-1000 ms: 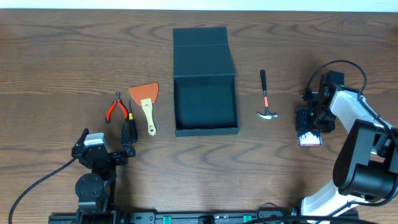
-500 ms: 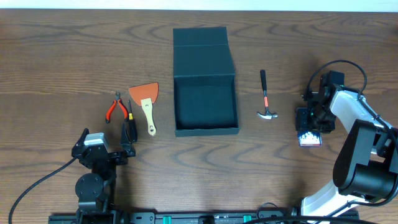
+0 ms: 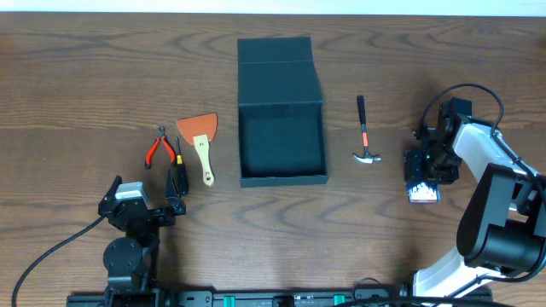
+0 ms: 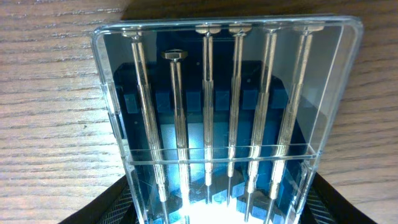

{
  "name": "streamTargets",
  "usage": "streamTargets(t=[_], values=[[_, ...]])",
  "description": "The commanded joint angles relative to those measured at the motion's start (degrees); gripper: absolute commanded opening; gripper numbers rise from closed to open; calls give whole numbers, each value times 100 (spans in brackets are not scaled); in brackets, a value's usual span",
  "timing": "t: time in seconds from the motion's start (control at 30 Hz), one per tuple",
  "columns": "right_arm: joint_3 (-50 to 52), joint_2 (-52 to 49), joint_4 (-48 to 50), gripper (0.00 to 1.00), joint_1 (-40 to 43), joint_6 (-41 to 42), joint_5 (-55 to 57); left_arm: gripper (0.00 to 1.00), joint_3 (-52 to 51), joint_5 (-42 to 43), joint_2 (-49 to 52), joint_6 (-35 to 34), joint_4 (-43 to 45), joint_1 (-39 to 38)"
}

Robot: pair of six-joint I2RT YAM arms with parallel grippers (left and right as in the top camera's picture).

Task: Pack container
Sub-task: 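Lower the right gripper and grasp the screwdriver case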

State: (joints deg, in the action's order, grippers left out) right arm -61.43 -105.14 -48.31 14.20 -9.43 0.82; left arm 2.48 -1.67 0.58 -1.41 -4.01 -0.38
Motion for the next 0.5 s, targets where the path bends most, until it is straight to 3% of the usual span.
streamTargets(t=[0.0, 0.2, 0.47], values=[[-81, -50, -35, 43, 39, 81, -170, 98, -175, -24, -35, 74, -98, 33], [-162, -50, -101, 36, 39, 83, -170, 98, -173, -24, -35, 74, -98, 33], [-308, -50, -223, 38, 39, 83, -170, 98, -173, -24, -35, 74, -98, 31]])
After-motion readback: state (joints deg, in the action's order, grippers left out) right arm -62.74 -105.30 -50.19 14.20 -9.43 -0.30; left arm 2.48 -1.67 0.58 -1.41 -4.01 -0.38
